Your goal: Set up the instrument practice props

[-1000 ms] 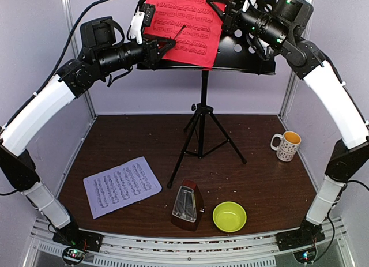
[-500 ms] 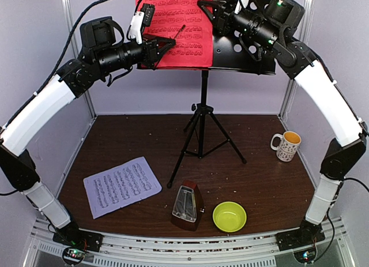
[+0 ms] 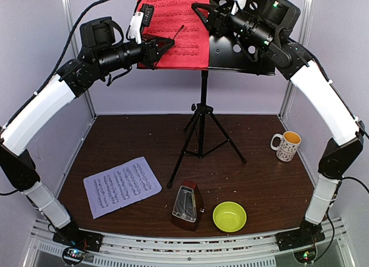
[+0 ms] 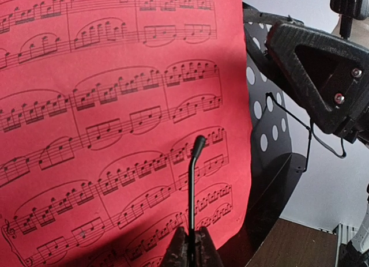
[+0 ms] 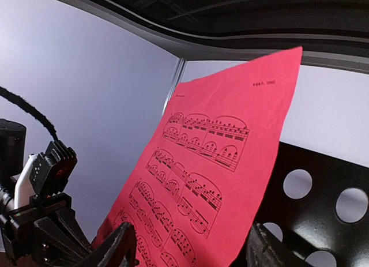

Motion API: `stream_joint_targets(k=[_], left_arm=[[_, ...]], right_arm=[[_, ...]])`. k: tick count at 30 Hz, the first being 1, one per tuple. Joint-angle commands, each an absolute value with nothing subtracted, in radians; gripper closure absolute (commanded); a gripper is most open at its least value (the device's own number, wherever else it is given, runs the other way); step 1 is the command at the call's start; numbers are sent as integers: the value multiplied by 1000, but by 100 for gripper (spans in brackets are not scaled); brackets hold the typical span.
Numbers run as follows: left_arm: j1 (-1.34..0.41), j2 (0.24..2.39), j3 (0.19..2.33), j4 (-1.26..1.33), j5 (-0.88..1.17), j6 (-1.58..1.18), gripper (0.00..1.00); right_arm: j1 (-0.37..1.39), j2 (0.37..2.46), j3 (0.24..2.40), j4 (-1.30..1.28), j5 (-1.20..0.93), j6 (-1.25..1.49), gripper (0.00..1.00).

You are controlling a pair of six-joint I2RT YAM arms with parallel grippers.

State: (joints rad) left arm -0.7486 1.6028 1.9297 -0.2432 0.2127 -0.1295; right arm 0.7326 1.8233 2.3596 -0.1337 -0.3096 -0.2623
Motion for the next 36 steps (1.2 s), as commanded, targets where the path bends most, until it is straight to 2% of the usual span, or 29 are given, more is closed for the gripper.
stream_joint_targets(k=[1, 9, 15, 23, 31, 36], left_arm=[[-739, 1585, 1951, -138, 202, -120, 92], [-738, 1561, 1916, -122, 189, -120, 61], [-735, 1523, 1890, -133, 177, -90, 47], [-654, 1433, 1826, -165, 206, -175, 20], [-496, 1294, 1650, -198, 199, -295, 15], [-355, 1204, 1515, -285, 183, -420, 12]], right_arm=[[729, 1799, 2370, -80, -262, -261, 32], [729, 1791, 2367, -58, -252, -246, 25], [732, 1783, 2366, -44, -244, -236, 20], [738, 1729, 2322, -34, -247, -209, 15], [738, 1574, 2163, -63, -306, -156, 7], [737, 1446, 1989, -121, -330, -118, 4]])
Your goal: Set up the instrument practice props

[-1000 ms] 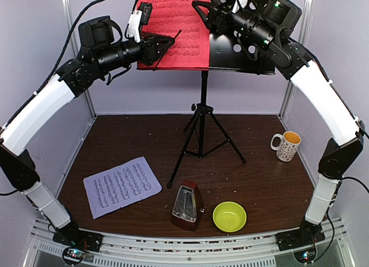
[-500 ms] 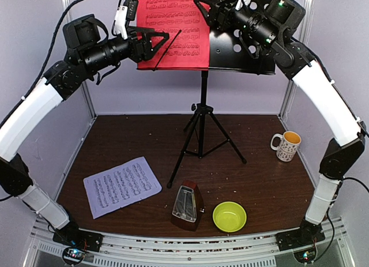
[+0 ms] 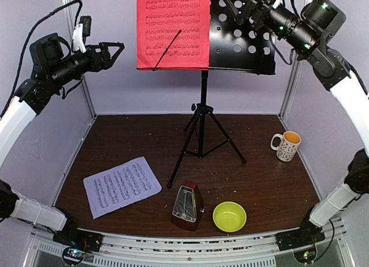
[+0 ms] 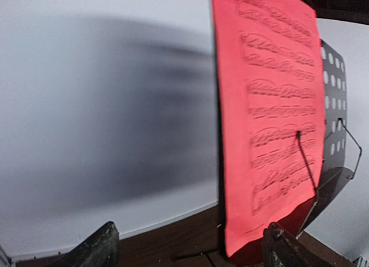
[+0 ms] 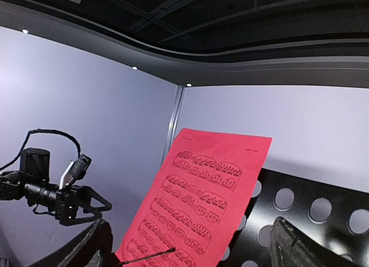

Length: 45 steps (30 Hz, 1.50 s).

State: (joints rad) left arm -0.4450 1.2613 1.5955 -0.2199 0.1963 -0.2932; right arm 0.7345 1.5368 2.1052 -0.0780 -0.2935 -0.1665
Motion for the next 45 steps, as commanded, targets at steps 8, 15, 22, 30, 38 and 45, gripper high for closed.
stream_joint_targets(k=[8, 15, 22, 30, 38, 45], left_arm=[[-200, 1094, 1276, -398, 163, -606, 12], [-157, 1032, 1108, -468, 125, -723, 12], [-130, 1036, 1018, -631, 97, -831, 12], [-130, 1032, 901, -774, 61, -909, 13], [-130, 913, 674, -841, 40, -1099, 13], [-130, 964, 518, -734, 105, -1122, 13]], right_arm=[[736, 1261, 1689, -157, -320, -40, 3], [742, 1081, 1413, -157, -311, 72, 0], [786, 999, 1210, -226, -292, 179, 4], [814, 1077, 1096, -284, -288, 242, 10], [831, 1195, 1101, -288, -291, 211, 14], [837, 1245, 1089, -288, -315, 172, 15]])
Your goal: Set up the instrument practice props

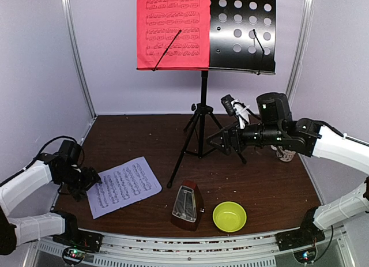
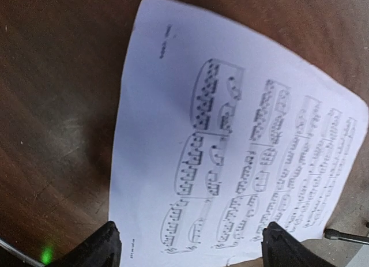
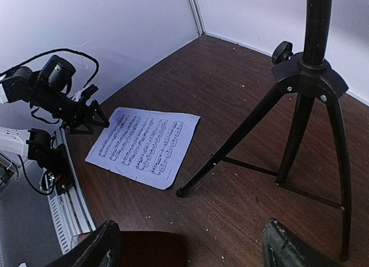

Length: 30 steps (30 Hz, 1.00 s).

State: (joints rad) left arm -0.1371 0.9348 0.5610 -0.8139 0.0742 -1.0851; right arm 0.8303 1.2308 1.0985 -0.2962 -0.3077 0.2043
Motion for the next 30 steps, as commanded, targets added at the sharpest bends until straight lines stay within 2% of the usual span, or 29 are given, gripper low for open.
stream_joint_targets(k=[1, 7, 13, 20, 24, 30], left_arm=[[-130, 983, 511, -707, 111, -1115, 13], [-132, 1169, 528, -514, 204, -1030, 17], [-132, 1365, 618, -459, 232, -897, 18], [-165, 1571, 768, -464, 286, -677, 24], [-178, 1576, 855, -490, 295, -576, 24], [-83, 1404, 846, -498, 327, -586, 16]], right_arm=[[836, 1250, 1090, -293, -318, 166, 15], [837, 1266, 1097, -303, -322, 146, 15], [836, 1257, 1100, -314, -300, 140, 15], [836, 1256, 1110, -326, -290, 137, 15], [837, 1260, 1115, -325, -291, 141, 15], [836, 1266, 1132, -339, -289, 140, 15]])
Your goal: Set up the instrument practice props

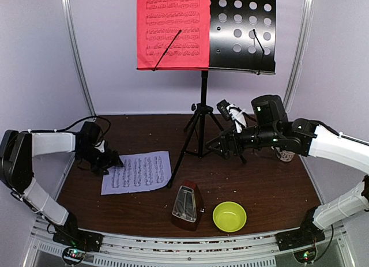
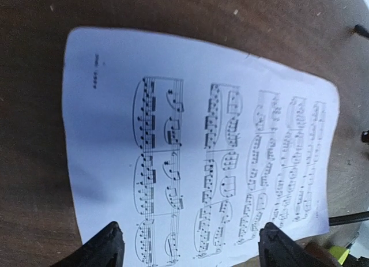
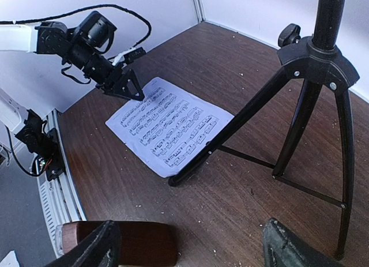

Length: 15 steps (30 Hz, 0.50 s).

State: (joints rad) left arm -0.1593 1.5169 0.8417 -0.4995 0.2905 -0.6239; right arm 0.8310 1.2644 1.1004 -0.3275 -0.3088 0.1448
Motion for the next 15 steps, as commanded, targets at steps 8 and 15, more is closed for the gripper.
stream_joint_targets(k=[8, 15], left_arm=[[183, 1401, 809, -506, 427, -518, 15], [193, 1591, 933, -484, 409, -443, 16]], right_arm=[[836, 1274, 1145, -342, -295, 133, 15], [836, 1270, 1155, -352, -289, 133, 14]])
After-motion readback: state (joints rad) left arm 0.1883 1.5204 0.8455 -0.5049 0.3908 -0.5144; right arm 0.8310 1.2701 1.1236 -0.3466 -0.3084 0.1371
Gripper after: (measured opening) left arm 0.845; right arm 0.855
